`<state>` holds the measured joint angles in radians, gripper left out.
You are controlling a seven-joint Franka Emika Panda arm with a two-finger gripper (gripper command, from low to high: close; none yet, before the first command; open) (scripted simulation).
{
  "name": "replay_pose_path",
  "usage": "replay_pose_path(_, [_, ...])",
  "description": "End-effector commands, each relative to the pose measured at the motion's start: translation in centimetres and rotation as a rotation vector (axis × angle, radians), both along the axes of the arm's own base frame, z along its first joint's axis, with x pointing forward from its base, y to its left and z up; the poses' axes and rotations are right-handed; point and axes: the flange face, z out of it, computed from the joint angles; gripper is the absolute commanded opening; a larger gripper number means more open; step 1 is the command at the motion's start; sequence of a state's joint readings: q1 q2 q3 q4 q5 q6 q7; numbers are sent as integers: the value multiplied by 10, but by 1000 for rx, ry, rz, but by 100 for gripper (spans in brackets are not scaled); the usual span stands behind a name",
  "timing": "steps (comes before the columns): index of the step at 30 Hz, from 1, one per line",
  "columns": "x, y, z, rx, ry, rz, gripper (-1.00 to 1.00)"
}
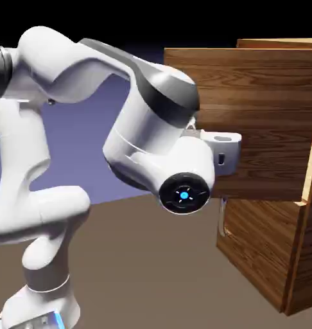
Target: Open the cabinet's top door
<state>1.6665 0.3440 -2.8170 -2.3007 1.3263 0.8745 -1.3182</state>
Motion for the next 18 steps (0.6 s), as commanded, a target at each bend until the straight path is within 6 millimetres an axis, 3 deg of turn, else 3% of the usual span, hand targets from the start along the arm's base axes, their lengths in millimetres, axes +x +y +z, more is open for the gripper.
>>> replay_pose_path(1, [1, -8, 0, 0, 0, 25, -100])
replay_pose_path(11, [16, -82, 0, 0, 0, 274, -100])
replay_pose_path(17, [28, -113, 0, 0, 0, 384, -100])
replay_pose_path(18, [28, -113, 0, 0, 0, 384, 100])
